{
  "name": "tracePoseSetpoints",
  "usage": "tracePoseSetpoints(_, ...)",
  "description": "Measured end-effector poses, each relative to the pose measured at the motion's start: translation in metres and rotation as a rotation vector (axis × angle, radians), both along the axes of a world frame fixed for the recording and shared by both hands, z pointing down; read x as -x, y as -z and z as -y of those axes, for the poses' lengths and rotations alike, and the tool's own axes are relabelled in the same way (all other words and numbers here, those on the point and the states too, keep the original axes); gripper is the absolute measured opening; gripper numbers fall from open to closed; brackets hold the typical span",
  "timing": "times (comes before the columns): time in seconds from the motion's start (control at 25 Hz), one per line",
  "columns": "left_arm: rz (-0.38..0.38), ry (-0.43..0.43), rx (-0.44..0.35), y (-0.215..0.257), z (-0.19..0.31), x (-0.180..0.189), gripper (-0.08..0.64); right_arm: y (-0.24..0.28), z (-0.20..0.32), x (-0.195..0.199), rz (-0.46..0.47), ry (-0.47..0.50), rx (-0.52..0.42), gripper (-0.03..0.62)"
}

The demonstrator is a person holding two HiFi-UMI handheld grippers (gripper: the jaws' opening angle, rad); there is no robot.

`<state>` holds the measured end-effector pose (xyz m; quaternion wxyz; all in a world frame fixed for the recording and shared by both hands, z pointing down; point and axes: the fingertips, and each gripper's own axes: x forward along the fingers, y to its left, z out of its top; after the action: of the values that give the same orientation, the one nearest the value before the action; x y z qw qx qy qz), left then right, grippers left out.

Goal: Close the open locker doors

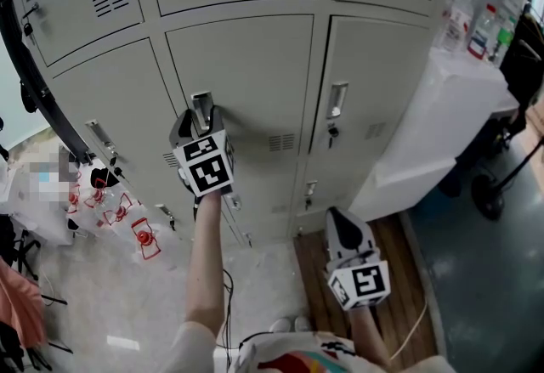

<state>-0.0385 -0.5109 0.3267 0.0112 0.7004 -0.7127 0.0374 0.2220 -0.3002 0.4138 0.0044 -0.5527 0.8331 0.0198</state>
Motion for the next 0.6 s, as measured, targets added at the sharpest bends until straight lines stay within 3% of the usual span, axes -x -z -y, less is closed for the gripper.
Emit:
tracePoseSetpoints(0.24,-0.020,-0.035,0.002,0.011,-0.007,0.000,0.225,0.005,-0.011,0.004,0.000,0.012,-0.017,0.006)
tracePoseSetpoints(0.6,-0.023,-0.131,-0.183,0.077,-0.067,-0.030,0.214,0.005,-0.030,0.000,0.002,0.009,-0.040,0.006)
